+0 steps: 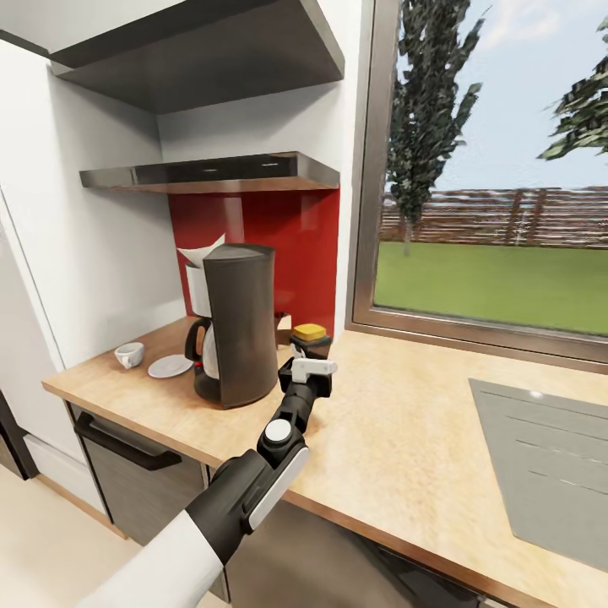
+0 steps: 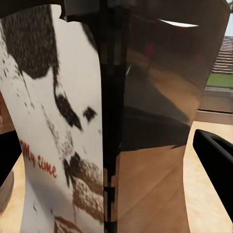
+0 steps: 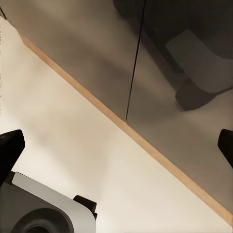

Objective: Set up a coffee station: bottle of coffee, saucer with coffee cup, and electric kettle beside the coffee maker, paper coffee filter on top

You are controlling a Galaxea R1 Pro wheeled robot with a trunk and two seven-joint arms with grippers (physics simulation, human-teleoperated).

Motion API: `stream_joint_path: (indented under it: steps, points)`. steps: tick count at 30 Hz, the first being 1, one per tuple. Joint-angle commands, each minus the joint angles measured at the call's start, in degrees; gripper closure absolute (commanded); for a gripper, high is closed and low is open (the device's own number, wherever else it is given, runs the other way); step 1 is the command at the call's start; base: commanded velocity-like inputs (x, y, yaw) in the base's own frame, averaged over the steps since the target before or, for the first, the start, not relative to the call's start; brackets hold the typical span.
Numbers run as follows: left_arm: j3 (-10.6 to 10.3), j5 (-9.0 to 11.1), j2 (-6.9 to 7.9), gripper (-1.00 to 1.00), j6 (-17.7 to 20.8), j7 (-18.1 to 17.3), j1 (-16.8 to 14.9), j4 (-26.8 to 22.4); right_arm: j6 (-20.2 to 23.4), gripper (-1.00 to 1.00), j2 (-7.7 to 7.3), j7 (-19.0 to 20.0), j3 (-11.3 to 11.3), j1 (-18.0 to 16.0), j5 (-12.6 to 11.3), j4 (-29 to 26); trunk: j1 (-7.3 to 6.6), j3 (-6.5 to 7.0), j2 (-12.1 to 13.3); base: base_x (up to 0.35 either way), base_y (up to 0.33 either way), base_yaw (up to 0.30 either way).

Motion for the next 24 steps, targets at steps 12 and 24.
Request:
stream_joint_path:
  steps: [12,24]
  points:
    - [-0.10,0.21,0.00,1.00,0.64,0.37,-0.05,-0.91,-0.17,-1.00,0.00,0.31,0.36,-0.02,-0.65,0.05,0.00,-0.05,-0.04,0.000,0.015,0.000]
    - [-0.10,0.21,0.00,1.00,0.86,0.37,-0.05,-1.32,-0.17,-1.00,0.00,0.31,0.36,-0.02,-0.65,0.04,0.00,-0.05,-0.04,0.003,0.049,0.000]
